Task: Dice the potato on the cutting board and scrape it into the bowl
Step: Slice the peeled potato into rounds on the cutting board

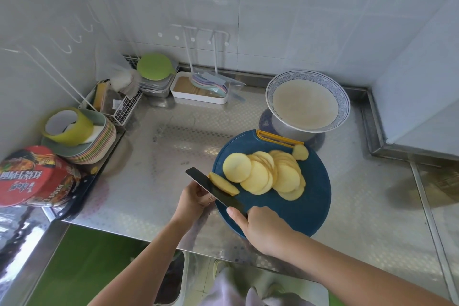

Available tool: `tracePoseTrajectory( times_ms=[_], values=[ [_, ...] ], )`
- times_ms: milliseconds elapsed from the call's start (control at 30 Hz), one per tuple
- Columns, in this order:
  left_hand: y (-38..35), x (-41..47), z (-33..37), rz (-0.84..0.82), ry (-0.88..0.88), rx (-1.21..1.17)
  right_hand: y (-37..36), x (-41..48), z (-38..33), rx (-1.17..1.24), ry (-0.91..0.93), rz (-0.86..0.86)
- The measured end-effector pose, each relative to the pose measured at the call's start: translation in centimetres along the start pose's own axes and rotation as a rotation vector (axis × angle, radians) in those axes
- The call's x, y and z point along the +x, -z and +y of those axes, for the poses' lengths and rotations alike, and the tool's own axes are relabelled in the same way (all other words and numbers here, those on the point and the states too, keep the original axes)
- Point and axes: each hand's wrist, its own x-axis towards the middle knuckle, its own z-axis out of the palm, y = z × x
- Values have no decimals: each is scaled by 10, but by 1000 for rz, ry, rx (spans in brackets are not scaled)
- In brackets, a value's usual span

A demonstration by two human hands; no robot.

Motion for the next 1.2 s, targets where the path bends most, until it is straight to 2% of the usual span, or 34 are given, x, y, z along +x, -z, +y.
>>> tracePoseTrajectory(
  times_ms=[100, 167, 267, 400, 633, 933, 1200],
  values=[
    [1, -5, 10, -38, 17, 2, -1, 5, 0, 14, -3, 9],
    [-4, -8, 12, -24, -13, -79, -4, 6, 1, 35, -14, -4],
    [-6, -9, 13, -31, -51, -39, -6, 13, 3, 54, -35, -7],
    [-2, -4, 10, -42, 36, -154, -3, 27, 5, 87, -9, -8],
    [-4, -8, 18, -50, 51, -201, 0, 16, 12, 281, -37, -46],
    [3, -6, 16, -108, 56, -157, 7, 2, 28, 240, -45, -96],
    [-1, -4, 18, -97, 109, -272, 7, 13, 18, 226, -71, -127]
  ],
)
